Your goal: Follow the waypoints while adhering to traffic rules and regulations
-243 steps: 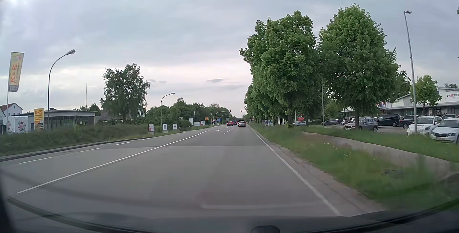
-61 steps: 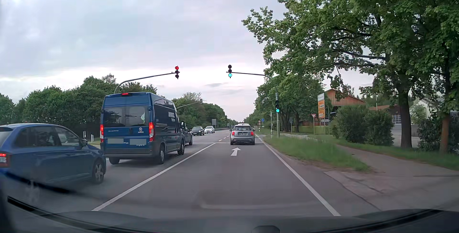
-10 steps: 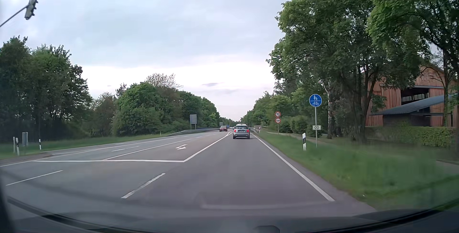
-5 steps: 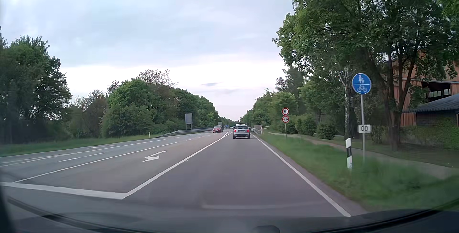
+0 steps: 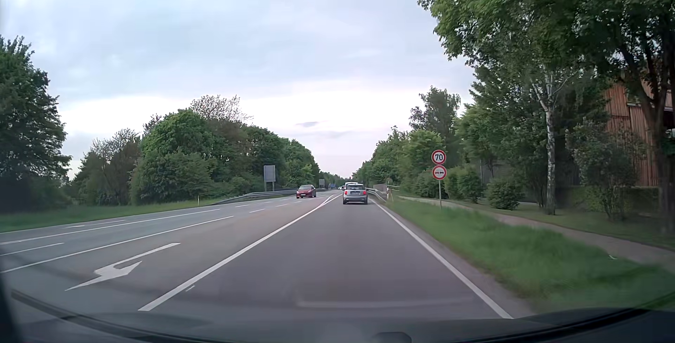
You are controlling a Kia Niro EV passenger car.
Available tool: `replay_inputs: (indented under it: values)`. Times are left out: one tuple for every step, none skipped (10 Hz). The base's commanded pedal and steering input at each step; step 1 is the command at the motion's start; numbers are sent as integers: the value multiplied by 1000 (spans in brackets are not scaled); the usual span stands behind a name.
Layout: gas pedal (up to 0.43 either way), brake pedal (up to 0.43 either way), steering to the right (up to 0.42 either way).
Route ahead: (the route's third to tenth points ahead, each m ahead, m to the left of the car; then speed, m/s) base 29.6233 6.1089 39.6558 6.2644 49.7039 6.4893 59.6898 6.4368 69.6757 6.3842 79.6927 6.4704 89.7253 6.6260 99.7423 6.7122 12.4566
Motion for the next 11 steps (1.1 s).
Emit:
replay_inputs:
  values:
    - [209,0,2]
    - [189,0,2]
    - [189,0,1]
    - [189,0,1]
    - [177,0,0]
    - [177,0,-1]
    - [169,0,-3]
    - [157,0,-4]
    - [157,0,-5]
    - [157,0,-5]
    - [157,0,-5]
